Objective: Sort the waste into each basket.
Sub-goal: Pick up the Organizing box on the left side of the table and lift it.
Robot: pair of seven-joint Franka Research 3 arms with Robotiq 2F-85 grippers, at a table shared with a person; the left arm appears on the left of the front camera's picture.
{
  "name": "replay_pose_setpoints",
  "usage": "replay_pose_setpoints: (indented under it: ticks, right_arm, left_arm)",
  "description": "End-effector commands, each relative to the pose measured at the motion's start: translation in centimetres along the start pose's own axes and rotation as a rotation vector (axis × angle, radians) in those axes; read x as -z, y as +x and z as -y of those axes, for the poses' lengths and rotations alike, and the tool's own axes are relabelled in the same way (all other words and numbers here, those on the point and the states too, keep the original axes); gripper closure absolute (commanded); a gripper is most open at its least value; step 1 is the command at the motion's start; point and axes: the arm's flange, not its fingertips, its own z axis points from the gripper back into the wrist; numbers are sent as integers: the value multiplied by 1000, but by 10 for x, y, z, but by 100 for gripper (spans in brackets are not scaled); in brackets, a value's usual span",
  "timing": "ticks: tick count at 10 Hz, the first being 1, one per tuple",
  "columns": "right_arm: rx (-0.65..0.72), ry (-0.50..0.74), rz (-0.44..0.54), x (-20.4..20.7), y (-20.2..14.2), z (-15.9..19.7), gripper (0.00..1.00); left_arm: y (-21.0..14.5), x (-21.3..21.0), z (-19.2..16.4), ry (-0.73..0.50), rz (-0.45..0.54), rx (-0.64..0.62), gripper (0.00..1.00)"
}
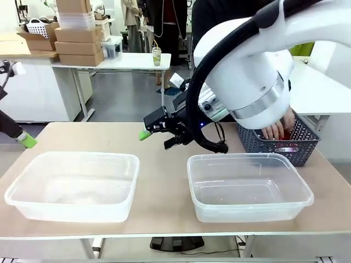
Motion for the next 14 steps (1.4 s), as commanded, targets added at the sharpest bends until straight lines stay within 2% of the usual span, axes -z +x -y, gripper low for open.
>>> replay_pose_setpoints:
  ticks: [1,3,4,5,6,7,8,9,10,11,12,13,14]
  right_arm:
    - [54,19,15,-5,-7,1,0]
    - [3,4,4,-4,2,3,0]
    - [62,-94,-182,22,9,-21,0]
    - [134,-197,-333,60,20,-41,0]
    - [230,-250,-421,85,28,-52,0]
    - [314,-341,-498,103,32,-64,0]
    - [317,-411,-478,110,36,-74,0]
    - [307,-514,-379,114,43,-81,0]
    - [278,-356,-404,104,-6,-28,0]
    - [278,-356,-404,104,-6,-28,0]
    - [311,-444,-392,110,13,-51,0]
    - [396,-634,-427,131,15,-53,0]
    - [438,-669,-395,145,18,-56,0]
  left_arm:
    - [11,5,-5,-82,37,61,0]
    - [11,5,-5,-82,37,61,0]
    - [3,2,3,-34,14,26,0]
    - [-7,13,-15,100,-55,-32,0]
    - [-31,16,-35,190,-128,-91,0]
    - [-58,16,-51,200,-178,-125,0]
    - [-76,19,-60,144,-187,-138,0]
    - [-83,26,-69,133,-129,-236,0]
    - [-58,11,-58,177,-156,-92,0]
    - [-58,11,-58,177,-156,-92,0]
    - [-77,13,-78,160,-169,-153,0]
    - [-68,27,-75,153,-121,-134,0]
    - [-63,43,-71,150,-133,-137,0]
